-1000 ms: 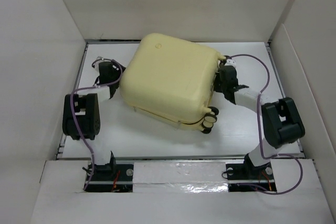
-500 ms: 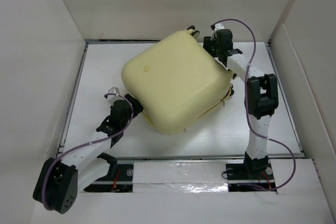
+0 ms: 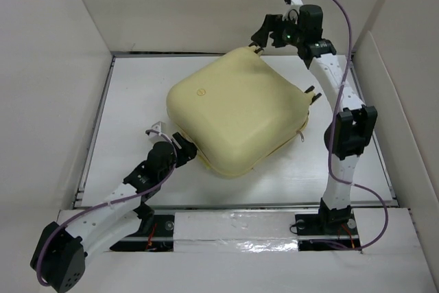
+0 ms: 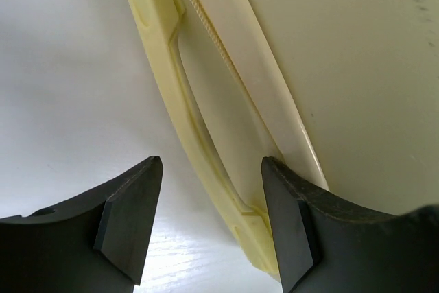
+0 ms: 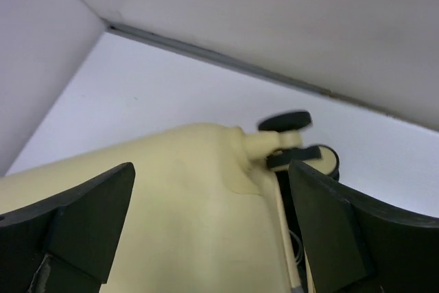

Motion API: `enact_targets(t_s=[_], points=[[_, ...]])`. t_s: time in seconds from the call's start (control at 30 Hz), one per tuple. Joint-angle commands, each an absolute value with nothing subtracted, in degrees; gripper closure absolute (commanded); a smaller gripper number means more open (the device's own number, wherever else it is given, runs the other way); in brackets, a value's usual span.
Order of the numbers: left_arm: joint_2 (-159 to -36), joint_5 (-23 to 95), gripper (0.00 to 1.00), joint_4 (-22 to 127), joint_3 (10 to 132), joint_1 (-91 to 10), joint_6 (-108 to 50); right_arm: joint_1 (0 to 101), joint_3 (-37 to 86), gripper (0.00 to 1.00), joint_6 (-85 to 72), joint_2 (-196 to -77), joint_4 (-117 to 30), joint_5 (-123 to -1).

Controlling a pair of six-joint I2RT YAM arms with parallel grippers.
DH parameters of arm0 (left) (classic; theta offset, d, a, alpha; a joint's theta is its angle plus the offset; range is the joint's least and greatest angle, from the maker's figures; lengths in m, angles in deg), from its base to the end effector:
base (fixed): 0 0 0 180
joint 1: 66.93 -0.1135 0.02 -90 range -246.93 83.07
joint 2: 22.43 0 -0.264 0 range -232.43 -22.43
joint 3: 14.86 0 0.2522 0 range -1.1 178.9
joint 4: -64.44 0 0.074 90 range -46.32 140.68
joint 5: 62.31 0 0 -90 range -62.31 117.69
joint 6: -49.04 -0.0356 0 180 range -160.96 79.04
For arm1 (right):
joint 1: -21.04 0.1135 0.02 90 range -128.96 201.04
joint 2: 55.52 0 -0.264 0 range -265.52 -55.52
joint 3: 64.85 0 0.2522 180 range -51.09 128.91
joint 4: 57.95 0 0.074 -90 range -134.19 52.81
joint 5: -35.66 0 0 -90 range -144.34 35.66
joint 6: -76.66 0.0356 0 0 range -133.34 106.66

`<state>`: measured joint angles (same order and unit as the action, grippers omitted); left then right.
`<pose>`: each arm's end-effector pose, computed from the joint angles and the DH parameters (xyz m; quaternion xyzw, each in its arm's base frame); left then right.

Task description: Pack the luggage

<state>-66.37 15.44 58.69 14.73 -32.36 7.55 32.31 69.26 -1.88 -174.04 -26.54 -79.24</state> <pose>0.1495 -0.0939 0.1968 -0.1596 0.8015 -0.3123 0.4843 0.4788 0.1107 0.3843 -0.1287 0.7791 0.2846 0.5435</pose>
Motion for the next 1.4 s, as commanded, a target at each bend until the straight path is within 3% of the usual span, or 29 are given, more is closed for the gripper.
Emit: enact_targets(t_s=[0.0, 0.07, 0.1, 0.13, 0.2, 0.23, 0.27, 0.43, 0.53, 0.73, 0.77, 0.93, 1.03, 1.07, 1.13, 1.23, 1.37], points=[[-66.4, 16.8, 0.42, 66.5, 21.3, -31.9, 7.1, 30.5, 74.8, 0.0, -0.8, -170.3, -21.1, -83.3], [-67.9, 16.4, 0.42, 67.0, 23.8, -31.9, 6.8, 30.0, 74.9, 0.02, -2.1, -169.8, -18.8, -83.5], [-68.3, 16.4, 0.42, 67.7, 24.6, -31.9, 6.6, 30.0, 73.0, 0.12, -3.0, -168.4, -18.9, -83.2], [-68.7, 16.4, 0.42, 67.9, 25.2, -32.4, 6.3, 30.0, 69.9, 0.44, -4.0, -166.2, -20.5, -81.9], [-69.3, 15.3, 0.42, 66.8, 26.8, -33.0, 6.1, 30.5, 55.8, 0.79, -3.8, -155.9, -29.0, -80.4], [-69.1, 14.6, 0.42, 66.3, 26.8, -33.0, 5.9, 30.5, 50.2, 0.96, -2.4, -151.6, -32.3, -79.8], [-68.1, 13.9, 0.42, 66.0, 26.4, -33.0, 5.9, 31.1, 44.7, 0.99, -2.0, -142.4, -34.8, -78.8], [-61.8, 8.2, 0.49, 61.4, 22.3, -33.5, 6.1, 35.4, 3.8, 1.0, 4.7, -112.7, -51.9, -68.0], [-58.9, 6.4, 0.55, 57.7, 20.2, -34.6, 6.1, 35.4, -10.2, 1.0, 7.7, -98.7, -50.8, -62.9], [-58.2, 7.5, 0.64, 56.0, 17.1, -35.2, 6.1, 35.4, -19.8, 1.0, 14.3, -81.1, -34.4, -50.9], [-58.7, 8.0, 0.71, 56.3, 16.6, -36.0, 6.3, 35.4, -22.2, 1.0, 15.0, -79.1, -33.2, -45.4], [-61.5, 14.9, 0.68, 58.0, 17.1, -39.4, 5.2, 34.3, -26.8, 1.0, 15.6, -84.9, -36.0, -45.6], [-64.8, 17.7, 0.53, 60.7, 17.2, -40.0, 4.7, 33.6, -27.3, 1.0, 15.7, -94.5, -39.9, -47.1], [-66.7, 18.7, 0.42, 61.5, 17.4, -40.0, 4.4, 33.0, -27.1, 1.0, 15.8, -96.6, -40.3, -47.7], [-68.6, 21.0, 0.35, 63.9, 17.6, -40.0, 4.2, 33.0, -28.2, 1.0, 16.3, -100.6, -44.0, -48.0], [-72.1, 23.2, 0.34, 68.7, 17.4, -40.0, 4.0, 33.0, -29.6, 1.0, 16.9, -104.0, -51.5, -49.6], [-78.7, 24.5, 0.41, 74.1, 17.3, -40.0, 4.6, 32.5, -29.3, 1.0, 16.7, -110.4, -58.6, -53.5]])
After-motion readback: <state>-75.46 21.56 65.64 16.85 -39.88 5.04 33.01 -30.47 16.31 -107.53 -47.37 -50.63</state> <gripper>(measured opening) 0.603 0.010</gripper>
